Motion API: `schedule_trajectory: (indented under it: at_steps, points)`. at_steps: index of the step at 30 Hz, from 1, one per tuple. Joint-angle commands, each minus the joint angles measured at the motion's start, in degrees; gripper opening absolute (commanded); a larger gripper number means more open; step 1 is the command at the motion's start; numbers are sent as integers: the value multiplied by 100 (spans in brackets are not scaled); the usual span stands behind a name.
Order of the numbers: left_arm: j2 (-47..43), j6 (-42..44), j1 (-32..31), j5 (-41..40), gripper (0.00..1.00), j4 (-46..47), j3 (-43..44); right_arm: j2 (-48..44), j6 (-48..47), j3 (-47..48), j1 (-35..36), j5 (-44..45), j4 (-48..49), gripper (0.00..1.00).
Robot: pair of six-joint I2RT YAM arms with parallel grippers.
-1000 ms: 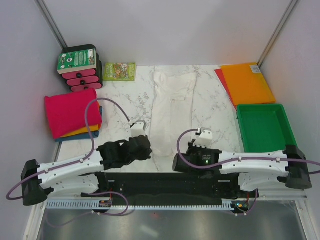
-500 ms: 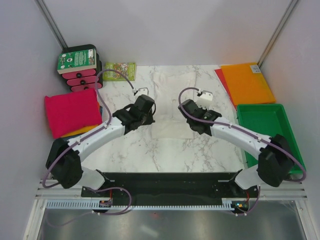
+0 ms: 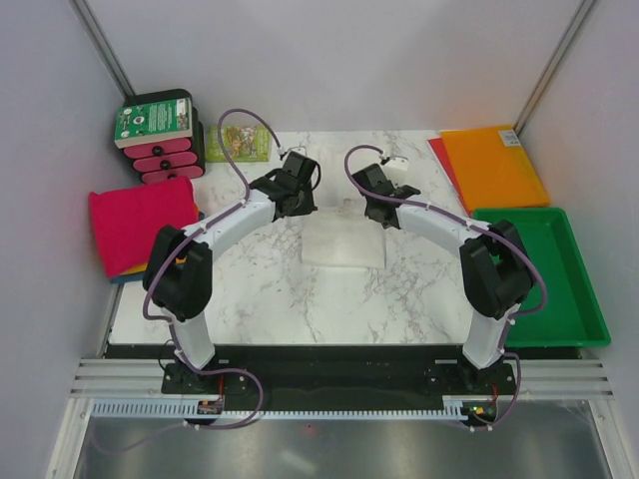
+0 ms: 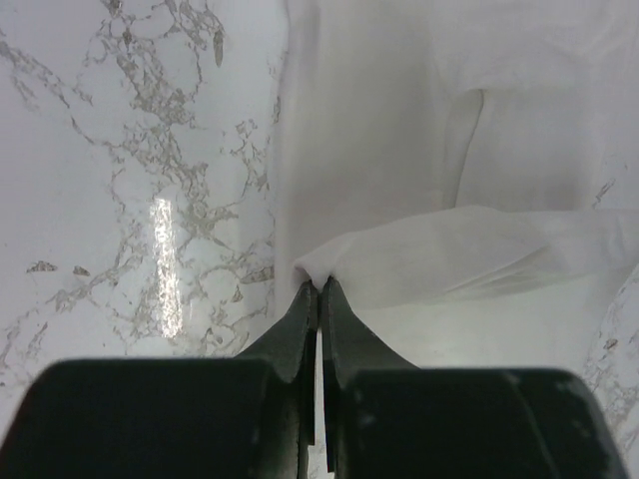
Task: Fold and stack the t-shirts
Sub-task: Fold the tshirt
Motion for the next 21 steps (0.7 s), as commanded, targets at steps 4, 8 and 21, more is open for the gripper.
schedule_trajectory:
  at_steps: [4, 8, 21]
  points:
    - [714, 415, 155, 40, 2, -270, 1112, 521, -217, 505, -320, -210, 242, 0]
    - [1144, 424, 269, 145, 2, -393, 1482, 777, -244, 733, -460, -298, 269, 0]
    - [1254, 134, 349, -284, 46, -710, 1976, 385, -568, 621, -496, -439, 953, 39]
